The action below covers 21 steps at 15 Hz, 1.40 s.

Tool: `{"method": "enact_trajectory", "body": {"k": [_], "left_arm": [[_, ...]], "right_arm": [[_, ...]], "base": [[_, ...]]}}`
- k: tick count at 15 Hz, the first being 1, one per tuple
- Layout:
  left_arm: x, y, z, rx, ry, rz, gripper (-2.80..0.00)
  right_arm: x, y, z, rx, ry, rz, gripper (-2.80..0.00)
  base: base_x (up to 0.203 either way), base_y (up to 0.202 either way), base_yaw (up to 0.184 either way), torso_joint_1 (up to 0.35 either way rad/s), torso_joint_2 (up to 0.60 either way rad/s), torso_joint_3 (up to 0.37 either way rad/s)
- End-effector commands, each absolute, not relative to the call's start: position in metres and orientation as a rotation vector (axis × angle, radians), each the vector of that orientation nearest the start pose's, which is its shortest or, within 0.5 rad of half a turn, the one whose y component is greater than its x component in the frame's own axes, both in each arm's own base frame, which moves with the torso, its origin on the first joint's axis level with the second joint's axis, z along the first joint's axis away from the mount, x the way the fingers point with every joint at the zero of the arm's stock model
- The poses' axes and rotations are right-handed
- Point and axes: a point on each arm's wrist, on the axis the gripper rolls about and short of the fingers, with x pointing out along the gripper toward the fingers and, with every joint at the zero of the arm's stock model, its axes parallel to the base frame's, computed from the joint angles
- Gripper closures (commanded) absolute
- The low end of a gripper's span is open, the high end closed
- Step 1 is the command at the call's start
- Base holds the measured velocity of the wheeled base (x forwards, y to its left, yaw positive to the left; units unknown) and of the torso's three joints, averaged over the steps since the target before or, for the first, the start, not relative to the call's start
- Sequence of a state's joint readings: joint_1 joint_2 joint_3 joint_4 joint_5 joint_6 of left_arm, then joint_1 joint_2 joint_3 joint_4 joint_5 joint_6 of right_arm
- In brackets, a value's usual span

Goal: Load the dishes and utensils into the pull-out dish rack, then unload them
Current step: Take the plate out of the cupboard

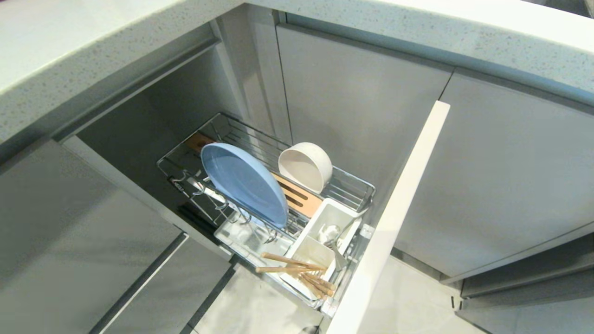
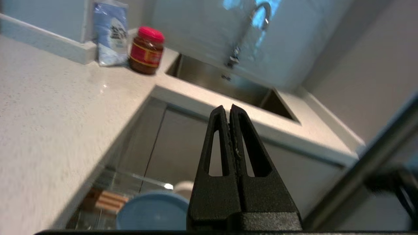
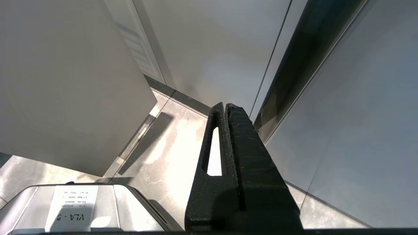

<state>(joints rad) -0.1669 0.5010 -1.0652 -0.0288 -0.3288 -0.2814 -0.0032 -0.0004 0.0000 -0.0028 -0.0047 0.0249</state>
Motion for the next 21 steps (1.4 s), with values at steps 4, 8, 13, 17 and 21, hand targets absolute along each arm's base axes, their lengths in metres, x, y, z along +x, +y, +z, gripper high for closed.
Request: {"method": "enact_trajectory", "body": {"k": [4,8,13,17,21], "left_arm": [[-0.156,-0.005,0.272,-0.158,-0.509,-0.476,0.00],[-0.124,-0.005,0.207,-0.104,-0.322,-0.293,0.00],[-0.040,-0.001,0.130,-0.008,-0.323,-0.066,0.00],[-0.022,0.000,0.088,0.031,-0.171,0.010,0.00],[-0.021,0.000,0.074,0.023,-0.034,0.002,0.00]], "right_arm": [[-0.023,0.000,0.075,0.025,-0.006,-0.008,0.00],[-0.023,0.000,0.075,0.025,-0.005,-0.008,0.00],[-0.023,0.000,0.075,0.026,-0.005,-0.008,0.00],[-0.023,0.000,0.075,0.025,-0.006,-0.008,0.00],[-0.023,0.000,0.075,0.025,-0.006,-0.008,0.00]], "base": [[0.000,0.000,0.000,0.000,0.00,0.000],[0.000,0.000,0.000,0.000,0.00,0.000],[0.000,0.000,0.000,0.000,0.00,0.000],[0.000,0.000,0.000,0.000,0.00,0.000],[0.000,0.000,0.000,0.000,0.00,0.000]]}}
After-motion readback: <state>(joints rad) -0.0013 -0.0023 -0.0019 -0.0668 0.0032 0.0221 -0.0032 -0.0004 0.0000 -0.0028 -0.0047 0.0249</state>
